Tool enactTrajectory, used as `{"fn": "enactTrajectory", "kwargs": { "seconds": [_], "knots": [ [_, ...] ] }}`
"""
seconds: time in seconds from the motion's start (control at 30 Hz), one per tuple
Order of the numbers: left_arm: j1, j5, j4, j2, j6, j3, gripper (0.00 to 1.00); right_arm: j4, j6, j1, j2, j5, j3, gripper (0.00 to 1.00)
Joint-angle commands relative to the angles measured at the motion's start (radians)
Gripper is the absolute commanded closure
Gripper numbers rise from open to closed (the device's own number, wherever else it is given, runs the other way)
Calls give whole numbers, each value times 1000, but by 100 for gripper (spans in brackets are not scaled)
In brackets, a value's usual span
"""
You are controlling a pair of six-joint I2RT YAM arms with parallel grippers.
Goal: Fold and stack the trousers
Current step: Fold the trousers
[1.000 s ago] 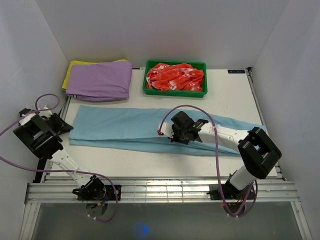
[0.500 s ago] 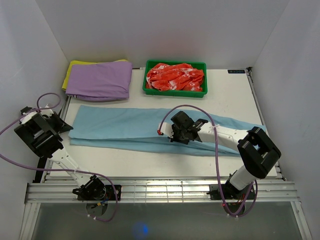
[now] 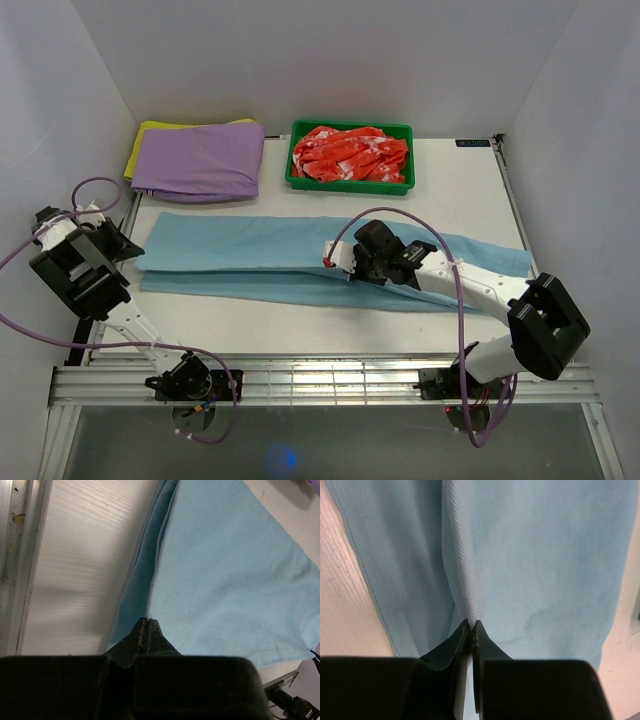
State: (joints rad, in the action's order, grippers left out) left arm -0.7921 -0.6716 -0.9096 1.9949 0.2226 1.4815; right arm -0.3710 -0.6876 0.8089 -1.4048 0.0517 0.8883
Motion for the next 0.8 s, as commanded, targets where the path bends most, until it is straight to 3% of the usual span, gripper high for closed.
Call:
{"fn": "enactTrajectory", "kwargs": {
  "seconds": [0.0,0.2,0.43,0.77],
  "knots": [
    [-10,-6,20,-76,50,-72,100,-45,-1,-8,-16,2,-32,92],
    [-10,70,89,-68,50,-165,100,-10,22,-8,-80,-30,-58,92],
    [-15,148,120,-5,34,-168,100,6,37,-7,-140,-41,-42,92],
    [-15,60,-57,-134,64,-46,100,-8,19,-8,-71,-6,-49,92]
  ]
}}
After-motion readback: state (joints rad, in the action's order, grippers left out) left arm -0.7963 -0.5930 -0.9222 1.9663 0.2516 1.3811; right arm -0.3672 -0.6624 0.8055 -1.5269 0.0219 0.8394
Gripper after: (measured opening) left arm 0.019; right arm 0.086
